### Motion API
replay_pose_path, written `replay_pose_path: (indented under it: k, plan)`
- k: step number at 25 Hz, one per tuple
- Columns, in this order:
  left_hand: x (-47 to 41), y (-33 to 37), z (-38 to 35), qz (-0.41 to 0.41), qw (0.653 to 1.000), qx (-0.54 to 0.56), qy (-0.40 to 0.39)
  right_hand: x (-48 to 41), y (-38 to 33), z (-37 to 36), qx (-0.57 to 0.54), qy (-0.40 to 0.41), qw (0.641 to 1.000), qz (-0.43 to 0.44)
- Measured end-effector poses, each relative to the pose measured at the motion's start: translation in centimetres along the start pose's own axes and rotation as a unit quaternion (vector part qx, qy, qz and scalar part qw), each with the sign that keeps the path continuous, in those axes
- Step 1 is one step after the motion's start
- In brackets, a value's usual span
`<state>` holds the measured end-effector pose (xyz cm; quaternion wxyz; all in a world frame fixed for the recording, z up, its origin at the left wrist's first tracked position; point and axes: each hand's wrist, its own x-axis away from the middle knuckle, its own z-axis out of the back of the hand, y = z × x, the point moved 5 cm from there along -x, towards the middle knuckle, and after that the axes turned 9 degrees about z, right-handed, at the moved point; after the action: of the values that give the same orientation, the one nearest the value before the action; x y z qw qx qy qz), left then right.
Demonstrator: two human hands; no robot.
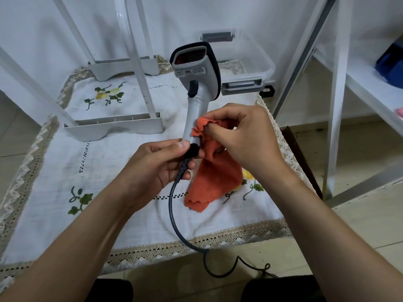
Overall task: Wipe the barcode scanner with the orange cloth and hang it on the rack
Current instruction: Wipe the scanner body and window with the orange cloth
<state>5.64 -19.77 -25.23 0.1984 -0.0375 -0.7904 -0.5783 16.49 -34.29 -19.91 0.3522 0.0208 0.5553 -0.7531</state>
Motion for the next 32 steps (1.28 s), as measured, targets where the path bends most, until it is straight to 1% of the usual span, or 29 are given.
replay_pose_path:
  k: [10, 12, 16, 17, 20, 22, 24, 27, 30, 32]
  plan:
    - [-0.2, 0.0, 0.3, -0.010, 0.998, 0.053, 0.016, 0.5, -0.5, -0.7, 0.017, -0.078, 0.997, 0.018]
    - [-0.2, -0.1, 0.4, -0.010, 0.998, 0.060, 0.027, 0.5, -0.4, -0.7, 0.002, -0.088, 0.996, 0.011]
    - [-0.1, 0.0, 0.3, -0.014, 0.997, 0.062, 0.032, 0.4, -0.1, -0.9, -0.062, -0.126, 0.990, -0.024]
    - [-0.1, 0.0, 0.2, -0.014, 0.997, 0.062, 0.034, 0.3, 0.0, -0.8, -0.076, -0.116, 0.990, -0.030]
    - [-0.1, 0.0, 0.1, -0.019, 0.998, 0.046, 0.039, -0.3, 0.2, 0.5, -0.108, -0.014, 0.993, -0.055]
    - [-0.1, 0.1, 0.1, -0.024, 0.998, 0.031, 0.041, -0.4, 0.4, 1.4, -0.129, 0.034, 0.987, -0.087]
    - [0.0, 0.1, 0.0, -0.028, 0.999, 0.021, 0.042, -0.3, 0.8, 1.6, -0.165, 0.032, 0.978, -0.125]
    - [0.0, 0.1, -0.5, -0.035, 0.999, 0.004, 0.025, -0.1, 1.1, 1.0, -0.272, -0.013, 0.948, -0.166]
    - [0.1, 0.0, -1.0, -0.027, 1.000, 0.003, -0.003, -0.4, 1.0, 0.9, -0.379, -0.038, 0.911, -0.158]
    - [0.1, -0.1, -1.1, -0.018, 1.000, -0.014, -0.016, -0.6, 0.9, 1.1, -0.409, -0.051, 0.899, -0.145]
